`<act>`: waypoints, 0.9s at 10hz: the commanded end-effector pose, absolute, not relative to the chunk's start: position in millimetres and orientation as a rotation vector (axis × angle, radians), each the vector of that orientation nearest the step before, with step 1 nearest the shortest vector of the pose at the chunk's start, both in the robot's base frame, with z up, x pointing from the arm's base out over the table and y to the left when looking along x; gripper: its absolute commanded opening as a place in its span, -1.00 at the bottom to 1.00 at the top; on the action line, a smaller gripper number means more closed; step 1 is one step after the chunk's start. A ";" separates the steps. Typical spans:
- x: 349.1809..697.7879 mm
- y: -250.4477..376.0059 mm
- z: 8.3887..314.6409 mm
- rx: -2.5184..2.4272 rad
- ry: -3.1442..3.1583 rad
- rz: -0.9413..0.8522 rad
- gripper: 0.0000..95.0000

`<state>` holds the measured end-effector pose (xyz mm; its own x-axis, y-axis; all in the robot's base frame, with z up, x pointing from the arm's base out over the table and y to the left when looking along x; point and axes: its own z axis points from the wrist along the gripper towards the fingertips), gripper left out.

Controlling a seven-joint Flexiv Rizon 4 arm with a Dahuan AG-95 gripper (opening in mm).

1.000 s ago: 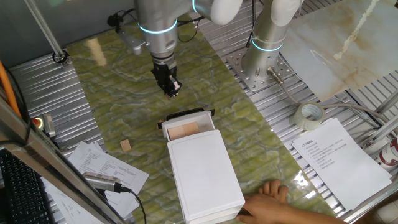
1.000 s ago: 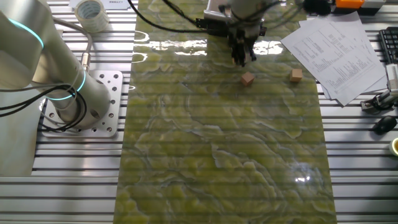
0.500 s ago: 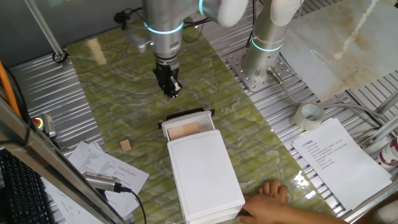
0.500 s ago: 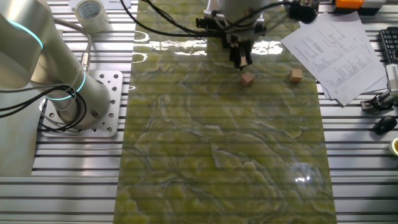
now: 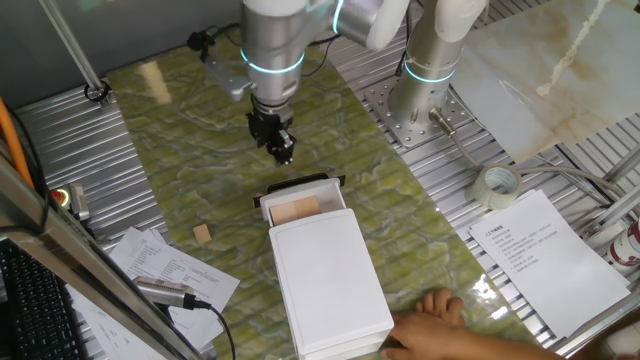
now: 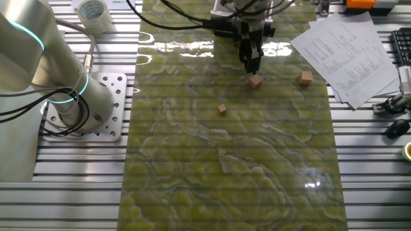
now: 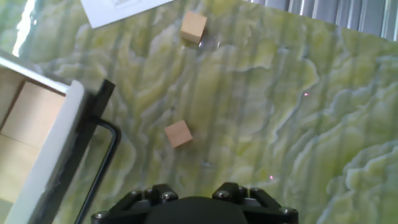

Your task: Take something out of a drawer

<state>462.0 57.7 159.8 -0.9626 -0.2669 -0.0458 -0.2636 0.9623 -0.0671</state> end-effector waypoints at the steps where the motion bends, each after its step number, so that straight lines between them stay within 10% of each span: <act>1: 458.0 62.6 171.0 -0.323 3.063 -0.018 -1.00; 9: 452.7 73.7 191.0 -0.255 3.119 0.027 -1.00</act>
<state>452.0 73.4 191.7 -0.9893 -0.1456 -0.0046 -0.1457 0.9890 0.0254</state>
